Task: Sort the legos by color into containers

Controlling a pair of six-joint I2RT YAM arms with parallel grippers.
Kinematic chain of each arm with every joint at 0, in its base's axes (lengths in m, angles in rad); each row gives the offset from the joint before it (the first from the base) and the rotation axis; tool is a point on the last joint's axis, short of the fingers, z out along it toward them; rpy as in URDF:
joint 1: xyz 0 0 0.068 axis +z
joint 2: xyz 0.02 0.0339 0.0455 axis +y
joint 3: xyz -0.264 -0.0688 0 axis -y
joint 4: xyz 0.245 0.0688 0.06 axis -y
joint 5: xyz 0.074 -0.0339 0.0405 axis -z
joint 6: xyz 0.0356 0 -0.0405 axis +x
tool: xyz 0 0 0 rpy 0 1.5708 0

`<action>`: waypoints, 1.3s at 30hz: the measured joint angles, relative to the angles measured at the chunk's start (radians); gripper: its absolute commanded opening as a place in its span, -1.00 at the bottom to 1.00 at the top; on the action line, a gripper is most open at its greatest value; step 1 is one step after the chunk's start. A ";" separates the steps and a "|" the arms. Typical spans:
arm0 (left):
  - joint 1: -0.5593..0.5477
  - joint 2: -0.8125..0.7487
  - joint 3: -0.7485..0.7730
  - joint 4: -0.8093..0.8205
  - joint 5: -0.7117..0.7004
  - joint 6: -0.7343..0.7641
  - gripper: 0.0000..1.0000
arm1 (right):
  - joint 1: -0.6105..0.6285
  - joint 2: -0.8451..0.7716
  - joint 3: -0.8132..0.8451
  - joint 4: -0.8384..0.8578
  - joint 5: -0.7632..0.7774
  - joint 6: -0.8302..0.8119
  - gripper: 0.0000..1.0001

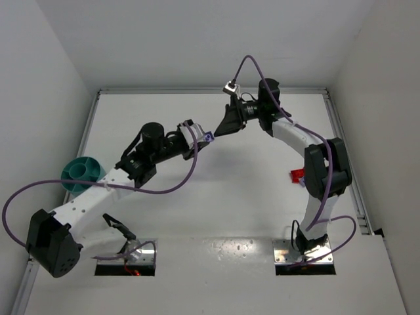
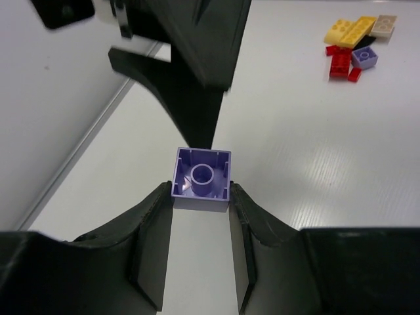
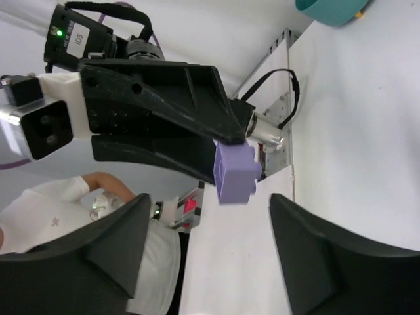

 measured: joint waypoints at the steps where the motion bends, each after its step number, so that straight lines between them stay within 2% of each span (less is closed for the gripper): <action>1: 0.000 -0.013 0.000 -0.022 -0.011 0.000 -0.56 | -0.008 0.000 0.006 0.003 0.000 0.001 0.58; 5: 0.016 -0.061 0.043 -0.170 -0.069 -0.017 -0.53 | -0.055 0.000 0.026 -0.024 0.024 -0.055 0.69; 6: 0.029 -0.064 0.075 -0.222 -0.079 -0.029 -0.53 | -0.071 -0.001 0.037 -0.115 0.053 -0.122 0.73; 9: 0.095 -0.061 0.201 -0.378 -0.133 -0.064 -0.53 | -0.095 0.002 0.150 -0.551 0.328 -0.471 0.73; 10: 0.116 -0.057 0.244 -0.428 -0.152 -0.071 -0.53 | -0.097 0.001 0.183 -0.649 0.418 -0.563 0.76; 13: 0.180 -0.019 0.393 -0.589 -0.223 -0.095 -0.53 | -0.097 -0.023 0.223 -0.838 0.647 -0.767 0.80; 16: 0.264 0.050 0.525 -0.754 -0.264 -0.109 -0.51 | -0.097 -0.055 0.208 -0.966 0.804 -0.928 0.82; 21: 0.463 0.132 0.602 -1.028 -0.255 -0.041 -0.51 | -0.101 -0.150 0.096 -1.069 0.943 -1.088 0.82; 27: 0.634 0.175 0.710 -1.287 -0.251 0.097 -0.51 | -0.101 -0.213 0.014 -1.124 0.991 -1.186 0.82; 31: 0.706 0.177 0.714 -1.361 -0.293 0.140 -0.51 | -0.101 -0.213 0.002 -1.139 1.004 -1.216 0.82; 35: 0.758 0.174 0.685 -1.403 -0.338 0.118 -0.51 | -0.101 -0.200 0.013 -1.160 1.006 -1.234 0.82; 39: 0.795 0.123 0.571 -1.413 -0.376 0.076 -0.51 | -0.101 -0.149 0.060 -1.190 1.010 -1.256 0.82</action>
